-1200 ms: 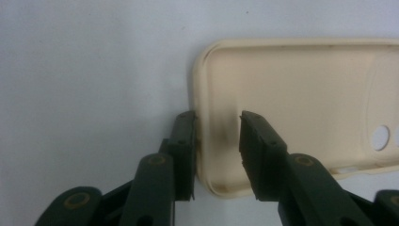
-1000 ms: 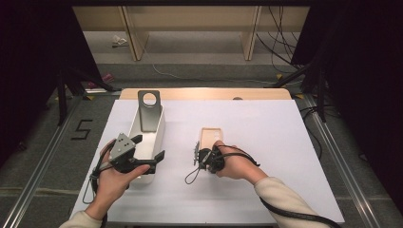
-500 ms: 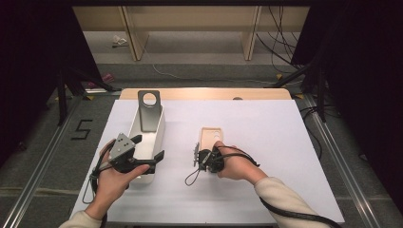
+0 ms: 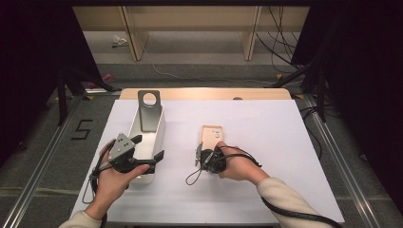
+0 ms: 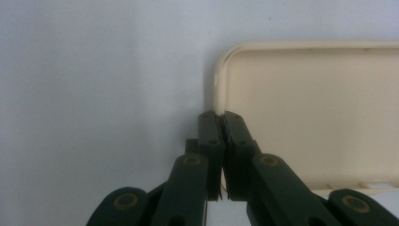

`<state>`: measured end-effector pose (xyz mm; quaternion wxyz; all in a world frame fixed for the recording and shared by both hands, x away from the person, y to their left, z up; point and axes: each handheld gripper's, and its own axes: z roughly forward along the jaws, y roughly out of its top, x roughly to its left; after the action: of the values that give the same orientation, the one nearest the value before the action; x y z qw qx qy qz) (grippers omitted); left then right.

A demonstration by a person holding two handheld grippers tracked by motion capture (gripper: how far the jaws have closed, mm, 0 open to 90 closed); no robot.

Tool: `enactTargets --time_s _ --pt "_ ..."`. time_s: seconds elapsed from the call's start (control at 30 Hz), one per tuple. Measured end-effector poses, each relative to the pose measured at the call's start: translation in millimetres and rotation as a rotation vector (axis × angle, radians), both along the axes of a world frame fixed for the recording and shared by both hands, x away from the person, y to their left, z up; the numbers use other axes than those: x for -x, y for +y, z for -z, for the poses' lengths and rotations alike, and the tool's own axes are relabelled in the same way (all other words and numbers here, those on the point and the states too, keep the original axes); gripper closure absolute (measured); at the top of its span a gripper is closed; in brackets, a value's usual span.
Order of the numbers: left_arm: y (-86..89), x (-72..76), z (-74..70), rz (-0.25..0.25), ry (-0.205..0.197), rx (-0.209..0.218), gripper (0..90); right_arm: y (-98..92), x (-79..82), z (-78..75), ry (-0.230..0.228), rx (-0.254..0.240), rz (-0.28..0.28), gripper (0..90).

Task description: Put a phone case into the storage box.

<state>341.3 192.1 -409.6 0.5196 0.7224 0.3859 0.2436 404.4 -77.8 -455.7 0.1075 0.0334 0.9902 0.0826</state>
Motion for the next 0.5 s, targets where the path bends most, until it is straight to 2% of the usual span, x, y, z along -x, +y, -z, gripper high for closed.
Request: enactTargets --time_s 0.1,0.17,0.3,0.43,0.5 --pt "0.2 0.0 0.0 -0.001 0.0 0.0 5.0 -3.7 0.4 -3.6 0.0 -0.033 -0.002 87.8" --pt "0.3 0.0 0.1 -0.002 0.001 0.0 5.1 -6.9 0.1 -6.7 -0.018 -0.058 -0.002 87.9" --pt "0.1 0.2 -0.2 -0.002 0.0 0.0 5.3 -15.0 0.8 -13.2 -0.027 -0.114 0.018 88.0" --pt "0.0 0.3 -0.2 -0.002 0.0 -0.001 5.5 -23.6 1.0 -19.3 -0.035 -0.175 0.026 88.0" --pt "0.0 0.1 0.2 -0.003 0.002 0.001 5.7 -27.8 2.2 -21.4 -0.04 -0.224 0.023 88.0"
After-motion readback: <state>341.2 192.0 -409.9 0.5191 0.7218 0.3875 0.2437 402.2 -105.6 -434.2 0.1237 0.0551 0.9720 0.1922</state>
